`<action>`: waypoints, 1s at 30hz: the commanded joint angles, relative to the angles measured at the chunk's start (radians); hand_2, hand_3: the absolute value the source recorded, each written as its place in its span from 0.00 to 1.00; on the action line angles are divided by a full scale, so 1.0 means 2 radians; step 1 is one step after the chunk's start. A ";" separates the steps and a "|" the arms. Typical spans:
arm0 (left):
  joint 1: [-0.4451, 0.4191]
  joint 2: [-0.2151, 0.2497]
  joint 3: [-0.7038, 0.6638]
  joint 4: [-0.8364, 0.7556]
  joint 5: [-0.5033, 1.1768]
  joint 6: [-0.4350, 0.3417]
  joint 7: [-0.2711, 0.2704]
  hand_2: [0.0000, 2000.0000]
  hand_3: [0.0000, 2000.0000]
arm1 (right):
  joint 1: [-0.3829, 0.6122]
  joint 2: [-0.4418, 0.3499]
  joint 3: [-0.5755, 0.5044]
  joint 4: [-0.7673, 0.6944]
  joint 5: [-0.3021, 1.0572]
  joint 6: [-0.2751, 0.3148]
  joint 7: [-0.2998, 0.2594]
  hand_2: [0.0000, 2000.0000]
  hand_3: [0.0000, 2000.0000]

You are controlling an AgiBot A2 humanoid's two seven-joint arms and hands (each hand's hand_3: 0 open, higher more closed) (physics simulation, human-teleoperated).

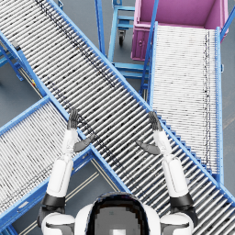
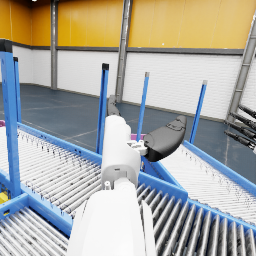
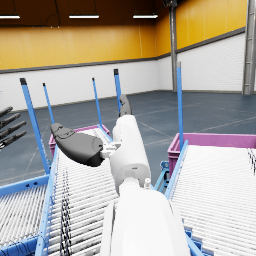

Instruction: Pick up the oil and place it on the left assembly line, put the cola on the right, and keep Sprite still

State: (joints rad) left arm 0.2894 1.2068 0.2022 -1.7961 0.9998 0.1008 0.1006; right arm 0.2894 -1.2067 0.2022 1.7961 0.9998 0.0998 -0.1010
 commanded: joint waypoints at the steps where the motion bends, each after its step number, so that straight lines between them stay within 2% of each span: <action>1: 0.000 0.000 0.000 0.000 0.000 0.000 0.000 0.00 0.00 | 0.000 0.000 0.000 0.000 0.000 0.000 0.000 0.00 0.00; 21: 0.008 0.005 0.010 0.009 0.000 0.000 0.000 0.00 0.00 | 0.008 -0.004 0.011 -0.013 0.000 0.000 0.000 0.00 0.00; 24: 0.016 0.013 -0.008 -0.001 0.000 -0.032 -0.032 0.00 0.00 | 0.018 -0.015 -0.003 0.004 0.000 -0.032 0.032 0.00 0.00; 29: 0.043 0.031 -0.046 -0.021 0.000 -0.047 -0.047 0.00 0.00 | 0.039 -0.032 -0.033 0.028 0.000 -0.046 0.047 0.00 0.00; 30: 0.047 0.033 -0.053 -0.025 0.022 -0.048 -0.048 0.00 0.00 | 0.042 -0.034 -0.040 0.032 0.000 -0.047 0.048 0.00 0.00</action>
State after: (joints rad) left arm 0.3498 1.2640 0.1294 -1.8250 1.0879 0.0036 0.0036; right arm 0.3449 -1.2662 0.1539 1.8352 1.0435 0.0036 -0.0036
